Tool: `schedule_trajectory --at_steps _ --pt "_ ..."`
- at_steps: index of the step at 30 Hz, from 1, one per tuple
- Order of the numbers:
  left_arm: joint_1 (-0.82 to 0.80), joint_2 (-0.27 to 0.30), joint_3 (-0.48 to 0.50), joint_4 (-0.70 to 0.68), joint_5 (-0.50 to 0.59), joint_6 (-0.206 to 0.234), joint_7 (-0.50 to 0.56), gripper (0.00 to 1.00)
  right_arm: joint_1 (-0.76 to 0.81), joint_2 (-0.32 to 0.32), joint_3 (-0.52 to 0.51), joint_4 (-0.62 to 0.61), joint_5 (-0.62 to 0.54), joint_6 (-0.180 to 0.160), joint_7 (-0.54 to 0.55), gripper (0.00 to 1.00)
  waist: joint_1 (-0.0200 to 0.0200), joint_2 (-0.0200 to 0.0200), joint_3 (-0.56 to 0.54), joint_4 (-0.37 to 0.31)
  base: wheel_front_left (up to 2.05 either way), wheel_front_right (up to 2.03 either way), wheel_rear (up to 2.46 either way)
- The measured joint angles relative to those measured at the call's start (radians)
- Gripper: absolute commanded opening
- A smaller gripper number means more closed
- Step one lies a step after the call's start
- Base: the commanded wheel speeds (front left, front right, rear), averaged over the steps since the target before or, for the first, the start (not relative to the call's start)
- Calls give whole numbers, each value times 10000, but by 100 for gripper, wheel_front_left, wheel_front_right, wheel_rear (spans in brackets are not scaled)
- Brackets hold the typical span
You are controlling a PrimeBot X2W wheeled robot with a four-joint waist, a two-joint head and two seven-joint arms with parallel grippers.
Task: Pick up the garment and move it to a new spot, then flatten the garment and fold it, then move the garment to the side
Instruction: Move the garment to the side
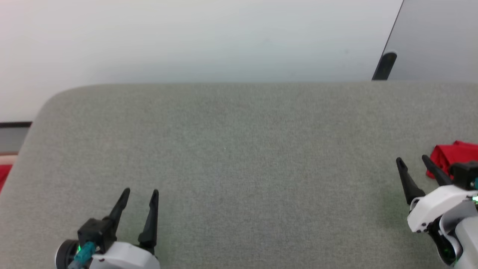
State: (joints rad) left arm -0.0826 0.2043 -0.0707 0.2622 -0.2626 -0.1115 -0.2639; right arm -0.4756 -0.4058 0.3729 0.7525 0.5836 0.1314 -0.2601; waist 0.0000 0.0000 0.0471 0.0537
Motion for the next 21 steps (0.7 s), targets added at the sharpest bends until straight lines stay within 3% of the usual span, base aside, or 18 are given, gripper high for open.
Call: schedule_trajectory --at_steps 5,10,16,21 --pt "323 -52 113 -150 12 -27 0 100 1164 245 -1296 -1664 -761 0 -10 100 0 1 -446 76 0 0 0" --pt "595 -109 234 -458 35 -29 0 100 2650 886 -2428 -3290 -1379 0 -12 100 0 1 -692 198 0 0 0" --pt "1083 -127 376 -974 98 -29 0 100 3940 1856 -3214 -4679 -1956 0 -10 100 0 0 -867 321 0 0 0" --pt "1497 -199 391 -1438 180 -13 0 100 4654 2257 -3630 -5384 -2276 0 -12 100 0 0 -927 346 0 0 0"
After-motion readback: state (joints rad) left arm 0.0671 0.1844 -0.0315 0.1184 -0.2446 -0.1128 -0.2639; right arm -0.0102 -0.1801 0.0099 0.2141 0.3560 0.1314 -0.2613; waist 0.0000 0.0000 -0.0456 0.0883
